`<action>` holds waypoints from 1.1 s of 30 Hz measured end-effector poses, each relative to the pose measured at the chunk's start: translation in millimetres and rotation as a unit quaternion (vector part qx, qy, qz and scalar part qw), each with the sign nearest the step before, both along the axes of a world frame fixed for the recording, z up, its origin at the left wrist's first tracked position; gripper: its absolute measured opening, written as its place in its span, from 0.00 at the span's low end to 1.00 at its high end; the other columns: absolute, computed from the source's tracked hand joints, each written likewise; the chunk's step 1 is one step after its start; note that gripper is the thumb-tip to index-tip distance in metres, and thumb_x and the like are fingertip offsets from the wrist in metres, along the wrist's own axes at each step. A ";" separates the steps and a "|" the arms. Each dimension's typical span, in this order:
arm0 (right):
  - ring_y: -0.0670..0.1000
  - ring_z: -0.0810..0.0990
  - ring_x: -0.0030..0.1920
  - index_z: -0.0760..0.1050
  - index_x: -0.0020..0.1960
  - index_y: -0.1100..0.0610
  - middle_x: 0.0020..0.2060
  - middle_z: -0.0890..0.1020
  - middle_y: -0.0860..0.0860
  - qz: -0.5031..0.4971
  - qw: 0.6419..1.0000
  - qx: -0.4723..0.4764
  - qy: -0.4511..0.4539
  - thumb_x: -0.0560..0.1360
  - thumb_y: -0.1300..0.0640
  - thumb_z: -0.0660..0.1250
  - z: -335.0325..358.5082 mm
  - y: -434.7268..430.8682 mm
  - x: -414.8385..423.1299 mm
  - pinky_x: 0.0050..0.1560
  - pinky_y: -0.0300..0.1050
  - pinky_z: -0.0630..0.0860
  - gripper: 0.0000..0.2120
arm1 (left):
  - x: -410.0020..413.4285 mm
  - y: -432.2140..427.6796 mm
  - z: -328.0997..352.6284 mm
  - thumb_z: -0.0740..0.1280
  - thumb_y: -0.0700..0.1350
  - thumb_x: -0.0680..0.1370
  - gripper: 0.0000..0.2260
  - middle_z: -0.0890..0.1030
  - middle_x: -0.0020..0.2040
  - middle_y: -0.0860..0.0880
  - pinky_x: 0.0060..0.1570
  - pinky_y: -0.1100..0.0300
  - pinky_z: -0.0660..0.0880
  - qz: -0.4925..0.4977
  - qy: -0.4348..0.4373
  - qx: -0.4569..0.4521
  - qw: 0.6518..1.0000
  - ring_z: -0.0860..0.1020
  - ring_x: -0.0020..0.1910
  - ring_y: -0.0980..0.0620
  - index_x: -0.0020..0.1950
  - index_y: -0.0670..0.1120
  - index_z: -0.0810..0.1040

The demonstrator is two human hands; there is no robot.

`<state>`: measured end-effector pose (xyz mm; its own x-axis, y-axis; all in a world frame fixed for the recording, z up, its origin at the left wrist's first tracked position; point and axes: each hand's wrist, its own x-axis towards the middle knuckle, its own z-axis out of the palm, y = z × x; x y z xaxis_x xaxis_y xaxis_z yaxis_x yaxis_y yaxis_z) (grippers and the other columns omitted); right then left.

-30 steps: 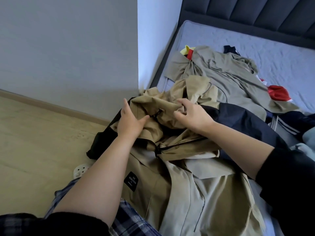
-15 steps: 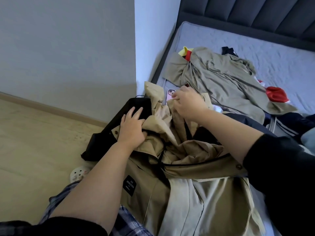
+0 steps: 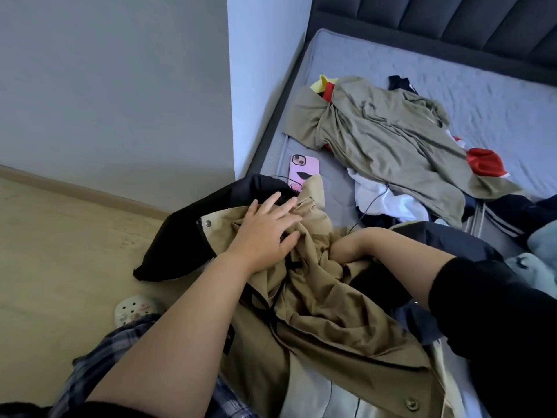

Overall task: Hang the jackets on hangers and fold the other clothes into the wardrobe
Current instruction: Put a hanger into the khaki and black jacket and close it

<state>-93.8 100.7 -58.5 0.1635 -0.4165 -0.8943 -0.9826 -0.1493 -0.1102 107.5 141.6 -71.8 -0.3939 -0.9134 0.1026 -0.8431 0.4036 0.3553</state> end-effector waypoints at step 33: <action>0.57 0.64 0.70 0.69 0.68 0.54 0.69 0.69 0.54 -0.110 0.871 -0.445 0.180 0.77 0.50 0.57 30.3 3.6 -93.7 0.72 0.59 0.52 0.21 | -93.5 3.9 32.3 0.55 0.44 0.81 0.18 0.65 0.74 0.52 0.73 0.44 0.51 0.128 0.098 0.053 0.985 0.57 0.74 0.50 0.69 0.52 0.72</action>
<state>-187.5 104.3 -28.1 -0.2314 -0.9562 -0.1793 -0.9455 0.1776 0.2729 14.0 145.5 -39.5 -0.1304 -0.9901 0.0527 -0.8236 0.1377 0.5501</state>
